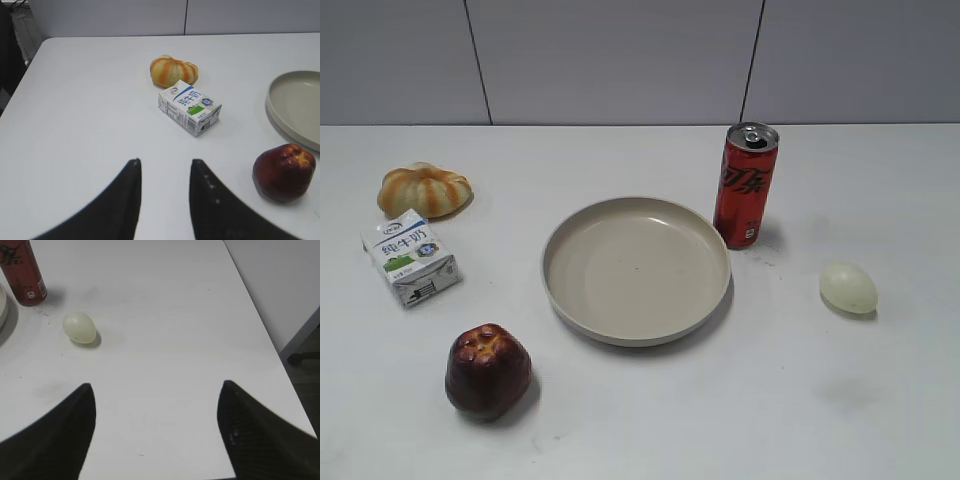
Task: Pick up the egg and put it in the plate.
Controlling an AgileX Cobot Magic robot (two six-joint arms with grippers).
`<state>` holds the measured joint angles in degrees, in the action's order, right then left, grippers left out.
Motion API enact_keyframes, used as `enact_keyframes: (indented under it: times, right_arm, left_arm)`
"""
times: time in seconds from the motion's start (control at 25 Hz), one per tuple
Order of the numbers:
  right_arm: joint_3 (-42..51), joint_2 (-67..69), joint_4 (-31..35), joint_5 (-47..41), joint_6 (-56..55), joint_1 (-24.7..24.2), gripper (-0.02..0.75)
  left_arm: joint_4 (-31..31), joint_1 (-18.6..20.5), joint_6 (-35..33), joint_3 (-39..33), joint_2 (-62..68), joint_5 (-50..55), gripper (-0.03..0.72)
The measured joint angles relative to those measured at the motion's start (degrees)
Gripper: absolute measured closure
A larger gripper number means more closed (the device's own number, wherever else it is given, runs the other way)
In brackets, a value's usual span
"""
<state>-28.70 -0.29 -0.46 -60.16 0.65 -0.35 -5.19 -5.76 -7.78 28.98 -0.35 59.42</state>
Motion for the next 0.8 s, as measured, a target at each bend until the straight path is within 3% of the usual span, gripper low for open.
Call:
enact_keyframes:
  times: [0.56, 0.8]
  right_arm:
    - [0.00, 0.13, 0.00, 0.22, 0.12, 0.00, 0.164]
    - [-2.36, 7.95, 0.14, 3.44, 0.22, 0.00, 0.164]
  left_arm:
    - [0.00, 0.00, 0.00, 0.00, 0.00, 0.00, 0.448]
    - [0.00, 0.00, 0.00, 0.00, 0.00, 0.00, 0.448]
